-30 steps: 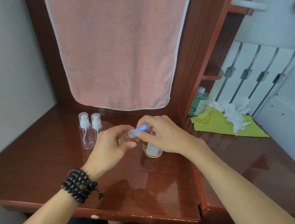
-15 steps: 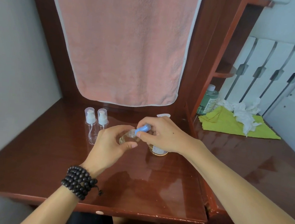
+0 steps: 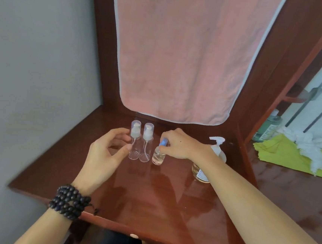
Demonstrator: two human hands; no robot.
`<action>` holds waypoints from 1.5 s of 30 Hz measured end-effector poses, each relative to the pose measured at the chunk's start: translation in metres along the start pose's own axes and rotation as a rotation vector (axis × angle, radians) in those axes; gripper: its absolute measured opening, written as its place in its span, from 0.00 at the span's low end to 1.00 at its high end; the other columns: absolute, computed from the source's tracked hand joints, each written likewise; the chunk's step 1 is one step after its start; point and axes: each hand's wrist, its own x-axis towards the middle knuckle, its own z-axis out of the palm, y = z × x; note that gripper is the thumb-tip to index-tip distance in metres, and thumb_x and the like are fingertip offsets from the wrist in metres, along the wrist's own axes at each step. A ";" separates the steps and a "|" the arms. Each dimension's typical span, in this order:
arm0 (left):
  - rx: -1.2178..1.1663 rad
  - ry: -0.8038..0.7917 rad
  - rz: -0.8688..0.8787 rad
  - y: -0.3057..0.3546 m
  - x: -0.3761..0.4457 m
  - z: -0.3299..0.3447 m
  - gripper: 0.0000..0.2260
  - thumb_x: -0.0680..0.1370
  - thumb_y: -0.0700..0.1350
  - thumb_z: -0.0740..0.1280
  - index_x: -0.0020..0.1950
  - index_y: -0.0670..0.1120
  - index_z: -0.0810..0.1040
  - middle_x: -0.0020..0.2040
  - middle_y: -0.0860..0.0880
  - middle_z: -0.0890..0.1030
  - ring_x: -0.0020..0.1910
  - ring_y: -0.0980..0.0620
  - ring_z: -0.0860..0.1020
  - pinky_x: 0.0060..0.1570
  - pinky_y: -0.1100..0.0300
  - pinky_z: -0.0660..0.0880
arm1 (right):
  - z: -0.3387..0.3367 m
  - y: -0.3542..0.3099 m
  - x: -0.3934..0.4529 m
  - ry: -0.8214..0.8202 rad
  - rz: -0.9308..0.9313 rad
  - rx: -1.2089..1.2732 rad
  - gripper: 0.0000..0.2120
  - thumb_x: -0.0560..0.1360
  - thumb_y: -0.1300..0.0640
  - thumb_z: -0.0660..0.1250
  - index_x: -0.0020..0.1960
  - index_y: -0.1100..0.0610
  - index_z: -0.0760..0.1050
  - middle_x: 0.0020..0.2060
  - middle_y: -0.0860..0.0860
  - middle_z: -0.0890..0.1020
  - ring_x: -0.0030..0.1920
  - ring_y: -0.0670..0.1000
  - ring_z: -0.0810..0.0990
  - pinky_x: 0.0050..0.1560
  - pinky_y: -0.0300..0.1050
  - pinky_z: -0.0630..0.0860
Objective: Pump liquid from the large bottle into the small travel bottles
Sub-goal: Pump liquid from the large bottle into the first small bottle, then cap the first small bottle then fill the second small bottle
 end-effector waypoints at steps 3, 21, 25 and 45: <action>-0.005 -0.007 -0.009 -0.005 -0.002 -0.002 0.16 0.75 0.38 0.71 0.56 0.57 0.78 0.49 0.53 0.83 0.46 0.54 0.82 0.48 0.62 0.79 | 0.008 -0.006 0.009 -0.034 0.011 -0.050 0.09 0.76 0.49 0.70 0.44 0.55 0.78 0.43 0.51 0.78 0.47 0.60 0.82 0.48 0.59 0.80; -0.065 0.030 -0.013 0.005 -0.004 -0.001 0.14 0.76 0.37 0.69 0.57 0.54 0.77 0.42 0.51 0.83 0.38 0.50 0.81 0.46 0.48 0.80 | -0.009 -0.041 0.009 0.292 -0.195 0.056 0.07 0.79 0.58 0.69 0.55 0.60 0.80 0.48 0.54 0.82 0.44 0.52 0.78 0.45 0.45 0.72; -0.082 0.015 -0.002 0.014 -0.003 0.002 0.14 0.76 0.38 0.70 0.58 0.54 0.77 0.43 0.51 0.83 0.41 0.50 0.82 0.45 0.51 0.81 | -0.044 -0.046 -0.014 0.437 -0.232 0.063 0.07 0.79 0.55 0.71 0.56 0.56 0.81 0.47 0.49 0.82 0.41 0.42 0.76 0.43 0.32 0.68; 0.049 -0.361 0.028 0.062 0.000 0.097 0.15 0.73 0.41 0.74 0.56 0.57 0.81 0.50 0.58 0.85 0.53 0.64 0.81 0.61 0.54 0.77 | -0.114 0.018 -0.164 0.609 -0.050 0.396 0.08 0.75 0.56 0.77 0.52 0.50 0.82 0.49 0.47 0.83 0.47 0.48 0.85 0.58 0.50 0.81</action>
